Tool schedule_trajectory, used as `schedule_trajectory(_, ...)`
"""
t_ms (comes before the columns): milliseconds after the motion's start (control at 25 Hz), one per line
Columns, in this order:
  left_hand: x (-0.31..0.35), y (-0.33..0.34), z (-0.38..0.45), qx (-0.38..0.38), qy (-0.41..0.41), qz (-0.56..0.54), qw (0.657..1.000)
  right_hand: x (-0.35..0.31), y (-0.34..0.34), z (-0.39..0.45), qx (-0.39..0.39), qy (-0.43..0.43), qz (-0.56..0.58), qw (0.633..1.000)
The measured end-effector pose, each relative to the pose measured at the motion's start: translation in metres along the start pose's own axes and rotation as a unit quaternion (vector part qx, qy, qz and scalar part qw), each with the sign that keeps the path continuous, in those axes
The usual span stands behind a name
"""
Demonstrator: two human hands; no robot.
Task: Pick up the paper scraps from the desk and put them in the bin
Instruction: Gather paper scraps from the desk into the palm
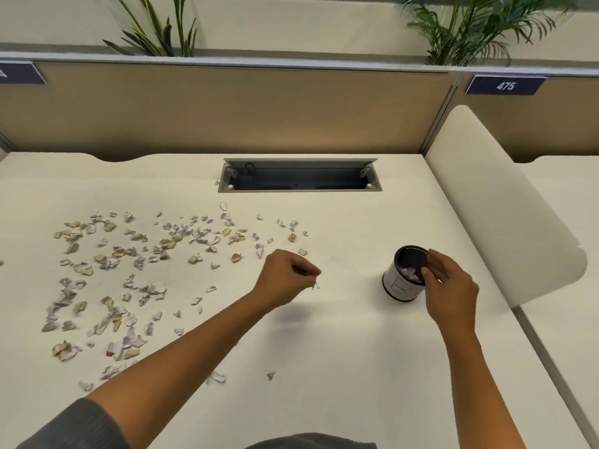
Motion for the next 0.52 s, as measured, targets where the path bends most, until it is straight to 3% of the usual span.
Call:
schedule_trajectory(280,0.060,0.131,0.047,-0.092,0.011,-0.028,0.995,0.014,-0.015,0.000,0.060,0.033,0.081,0.994)
schedule_trajectory(520,0.078,0.183,0.067,-0.119,0.017,0.001,0.993,0.026,-0.013,0.000,0.047,0.039,0.091,0.994)
Point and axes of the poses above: each hand's wrist, its own z-axis towards the middle knuckle, its own y-axis out of the palm, x = y × z, the point moved 10 cm from there along z, towards the middle knuckle, and after that the axes turned 12 degrees about -z, right-handed, at the moved point
